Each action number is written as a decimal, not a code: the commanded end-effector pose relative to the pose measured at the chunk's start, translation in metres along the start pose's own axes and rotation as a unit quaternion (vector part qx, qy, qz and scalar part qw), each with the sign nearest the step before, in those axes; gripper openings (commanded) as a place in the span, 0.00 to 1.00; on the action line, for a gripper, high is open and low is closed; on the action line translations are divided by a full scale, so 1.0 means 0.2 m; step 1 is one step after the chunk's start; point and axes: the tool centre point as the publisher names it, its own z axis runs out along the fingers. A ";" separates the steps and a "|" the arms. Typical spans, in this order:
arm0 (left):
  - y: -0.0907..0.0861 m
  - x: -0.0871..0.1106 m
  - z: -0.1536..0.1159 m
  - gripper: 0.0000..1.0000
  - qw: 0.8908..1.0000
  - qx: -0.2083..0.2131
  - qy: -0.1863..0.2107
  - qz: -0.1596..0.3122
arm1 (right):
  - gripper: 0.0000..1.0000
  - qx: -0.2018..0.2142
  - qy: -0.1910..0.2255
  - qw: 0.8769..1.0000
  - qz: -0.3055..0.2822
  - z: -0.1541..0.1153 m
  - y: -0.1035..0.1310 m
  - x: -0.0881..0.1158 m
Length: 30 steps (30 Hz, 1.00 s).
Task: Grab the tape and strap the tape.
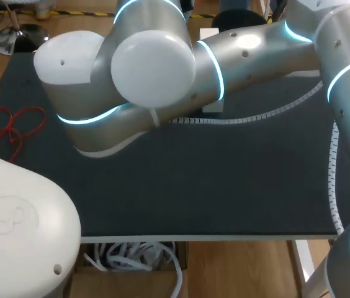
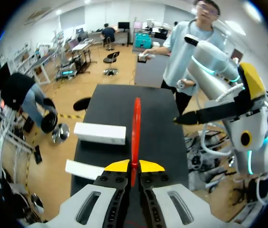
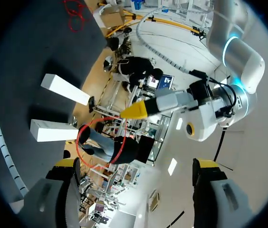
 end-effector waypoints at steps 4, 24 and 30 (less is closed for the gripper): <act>0.33 0.12 -0.10 0.00 0.992 -0.027 -0.024 -0.119 | 1.00 -0.002 0.001 1.000 -0.002 0.00 -0.01 -0.01; 1.32 0.58 -0.29 0.00 0.925 -0.141 -0.040 -0.350 | 1.00 -0.002 0.001 1.000 -0.002 0.00 -0.01 -0.01; 1.60 0.61 -0.29 0.00 0.908 -0.182 -0.017 -0.376 | 1.00 -0.002 0.001 1.000 -0.002 0.00 -0.01 -0.01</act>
